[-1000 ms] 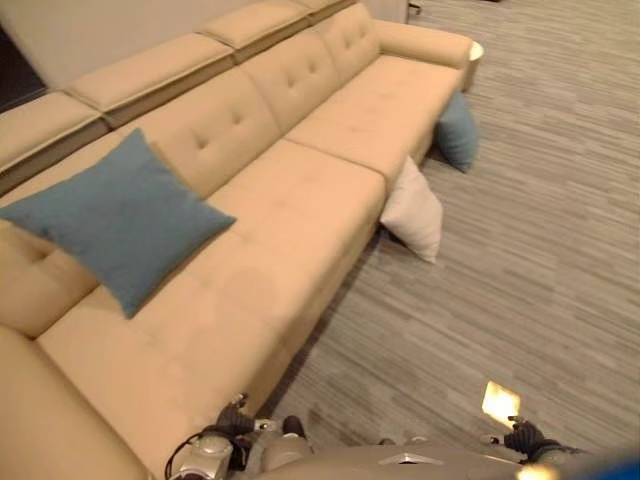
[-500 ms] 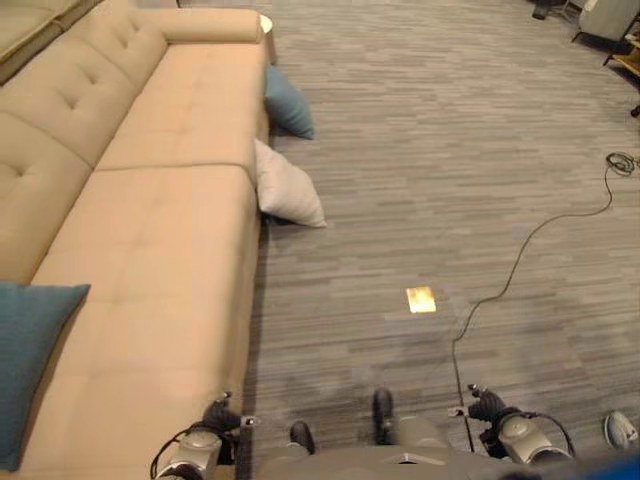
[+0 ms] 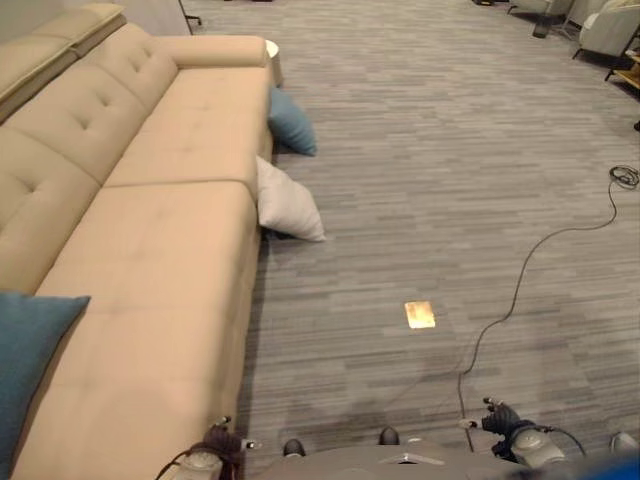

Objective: Pick up all the scattered cushions and arrange them neatly on the sofa.

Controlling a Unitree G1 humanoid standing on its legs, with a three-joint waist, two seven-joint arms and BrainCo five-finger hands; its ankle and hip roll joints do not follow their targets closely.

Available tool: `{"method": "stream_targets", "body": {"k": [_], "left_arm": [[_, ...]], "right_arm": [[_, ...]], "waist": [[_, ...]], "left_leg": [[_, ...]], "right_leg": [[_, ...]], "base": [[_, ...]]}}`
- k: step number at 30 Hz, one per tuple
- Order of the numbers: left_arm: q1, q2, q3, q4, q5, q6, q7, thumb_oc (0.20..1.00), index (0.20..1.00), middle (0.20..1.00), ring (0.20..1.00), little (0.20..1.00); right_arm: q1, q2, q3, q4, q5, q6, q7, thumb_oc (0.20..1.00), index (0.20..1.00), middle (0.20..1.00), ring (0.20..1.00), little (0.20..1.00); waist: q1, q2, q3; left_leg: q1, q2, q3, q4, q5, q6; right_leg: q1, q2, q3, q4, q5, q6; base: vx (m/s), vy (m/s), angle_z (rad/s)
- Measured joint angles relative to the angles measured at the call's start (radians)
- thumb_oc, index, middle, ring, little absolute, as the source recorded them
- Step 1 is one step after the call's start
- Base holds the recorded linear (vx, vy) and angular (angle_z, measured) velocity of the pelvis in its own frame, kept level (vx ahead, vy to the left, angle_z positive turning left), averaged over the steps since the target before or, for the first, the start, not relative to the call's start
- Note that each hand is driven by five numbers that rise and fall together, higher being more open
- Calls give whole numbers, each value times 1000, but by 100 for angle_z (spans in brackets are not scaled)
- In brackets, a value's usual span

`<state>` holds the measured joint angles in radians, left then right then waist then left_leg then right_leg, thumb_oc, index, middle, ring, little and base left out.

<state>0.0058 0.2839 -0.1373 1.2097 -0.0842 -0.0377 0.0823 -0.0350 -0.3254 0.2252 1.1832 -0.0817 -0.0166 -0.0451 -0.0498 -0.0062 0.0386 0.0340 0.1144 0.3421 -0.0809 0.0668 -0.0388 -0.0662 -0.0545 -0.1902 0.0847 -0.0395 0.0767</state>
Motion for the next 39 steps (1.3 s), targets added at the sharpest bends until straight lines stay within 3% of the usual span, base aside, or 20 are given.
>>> {"method": "stream_targets", "body": {"k": [6,14,16,18,20,21,23,24,27,28,31,32,34,35,36,37,38,39], "left_arm": [[-38,-13,-58,-14,38,4,0,1000,1000,1000,1000,1000],[-36,-31,-62,-21,39,5,-11,1000,1000,1000,1000,1000],[-53,-30,-62,-27,38,5,-11,1000,1000,1000,1000,1000],[-86,-23,-65,-50,38,5,-10,1000,1000,1000,1000,1000],[-107,-19,-88,-50,38,4,-10,1000,1000,1000,1000,1000],[-104,-19,-92,-52,38,4,-10,1000,1000,1000,1000,1000],[-91,-16,-92,-53,37,4,-10,1000,1000,1000,1000,1000],[-83,-18,-89,-50,37,4,-10,1000,1000,1000,1000,1000],[-49,-35,-85,-51,37,5,-11,1000,1000,1000,1000,1000],[-41,-49,-89,-48,38,5,-11,1000,1000,1000,1000,1000],[-36,-61,-96,-44,38,1,-10,1000,1000,1000,1000,1000],[-57,-61,-97,-38,38,2,-11,1000,1000,1000,1000,1000],[-61,-71,-95,-37,38,1,-10,1000,1000,1000,1000,1000],[-107,-73,-111,-48,36,2,-10,1000,1000,1000,1000,1000],[-113,-81,-122,-53,36,3,-9,1000,1000,1000,1000,1000],[-116,-89,-159,-65,36,3,-11,1000,1000,1000,1000,1000],[-118,-90,-171,-97,36,2,-11,1000,1000,1000,1000,1000],[-115,-87,-175,-132,35,3,-10,1000,1000,1000,1000,1000]], "right_arm": [[32,-9,-38,33,2,10,-1,1000,1000,1000,1000,1000],[18,-10,-38,30,2,9,-9,1000,1000,1000,1000,1000],[10,-11,-41,32,3,8,-10,1000,1000,1000,1000,1000],[-32,-10,-43,31,17,9,-11,1000,1000,1000,1000,1000],[-50,-7,-49,28,20,9,-12,1000,1000,1000,1000,1000],[-48,-3,-59,30,21,10,-12,1000,1000,1000,1000,1000],[-44,0,-59,28,22,9,-13,1000,1000,1000,1000,1000],[-43,5,-69,30,21,9,-15,1000,1000,1000,1000,1000],[-35,4,-88,22,21,8,-23,1000,1000,1000,1000,1000],[-36,-1,-87,31,22,9,-25,1000,1000,1000,1000,1000],[6,-8,-89,33,37,9,-28,1000,1000,1000,1000,1000],[20,-5,-94,30,46,7,-28,1000,1000,1000,1000,1000],[21,-9,-100,26,57,7,-32,1000,1000,1000,1000,1000],[32,0,-102,15,81,1,-36,1000,1000,1000,1000,1000],[29,5,-85,10,90,0,-39,1000,1000,1000,1000,1000],[26,6,-66,13,97,-1,-42,1000,1000,1000,1000,1000],[21,4,-59,13,100,-1,-46,1000,1000,1000,1000,1000],[14,9,-60,13,103,0,-49,1000,1000,1000,1000,1000]], "waist": [[14,39,9],[38,25,27],[38,16,56],[39,0,120],[38,-1,149],[42,-9,149],[39,-14,145],[42,-29,135],[35,-15,126],[30,16,105],[15,31,62],[6,12,52],[9,10,43],[17,-27,67],[41,-45,79],[40,-63,92],[40,-73,104],[43,-71,115]], "left_leg": [[-4,-12,-26,-6,-8,0],[2,-28,-24,-2,-20,12],[4,-40,-25,-6,-27,18],[18,-56,-26,-13,-31,33],[19,-58,-30,-16,-35,41],[18,-62,-20,-16,-39,46],[23,-68,-16,-16,-40,45],[24,-67,-17,-17,-52,37],[50,-28,-30,-13,-72,1],[61,12,-47,14,-77,-14],[54,49,-85,110,-97,-56],[20,49,-97,175,-75,-70],[-17,59,-139,232,-35,-105],[-114,63,-156,434,-1,-132],[-162,80,-162,548,63,-125],[-226,99,-161,664,58,-125],[-288,86,-151,659,28,-109],[-342,60,-130,572,6,-111]], "right_leg": [[10,-19,-22,-4,-1,2],[-13,-26,-13,25,-4,6],[-46,-44,-7,99,-16,28],[-135,-79,11,289,-30,60],[-217,-111,15,406,-38,129],[-220,-143,-47,351,-39,129],[-215,-169,-96,280,-37,124],[-197,-184,-172,206,-44,130],[-148,-134,-206,113,16,100],[-116,-89,-194,123,-5,60],[-85,-54,-203,137,-60,-31],[-73,-60,-206,114,-57,-54],[-55,-56,-206,102,-55,-61],[-39,-68,-214,97,-63,-128],[2,-51,-205,65,-62,-141],[53,-26,-210,5,-63,-169],[75,-8,-217,-38,-68,-159],[95,22,-214,-84,-72,-152]], "base": [[82,13,14],[30,42,-6],[-23,50,-17],[126,47,-15],[212,-14,-3],[317,-99,-2],[262,-102,-1],[149,-111,3],[393,-248,-3],[474,-351,4],[200,-247,11],[168,-357,-3],[191,-383,8],[167,-233,3],[254,-286,3],[348,-184,-3],[407,-136,25],[597,-79,26]]}}
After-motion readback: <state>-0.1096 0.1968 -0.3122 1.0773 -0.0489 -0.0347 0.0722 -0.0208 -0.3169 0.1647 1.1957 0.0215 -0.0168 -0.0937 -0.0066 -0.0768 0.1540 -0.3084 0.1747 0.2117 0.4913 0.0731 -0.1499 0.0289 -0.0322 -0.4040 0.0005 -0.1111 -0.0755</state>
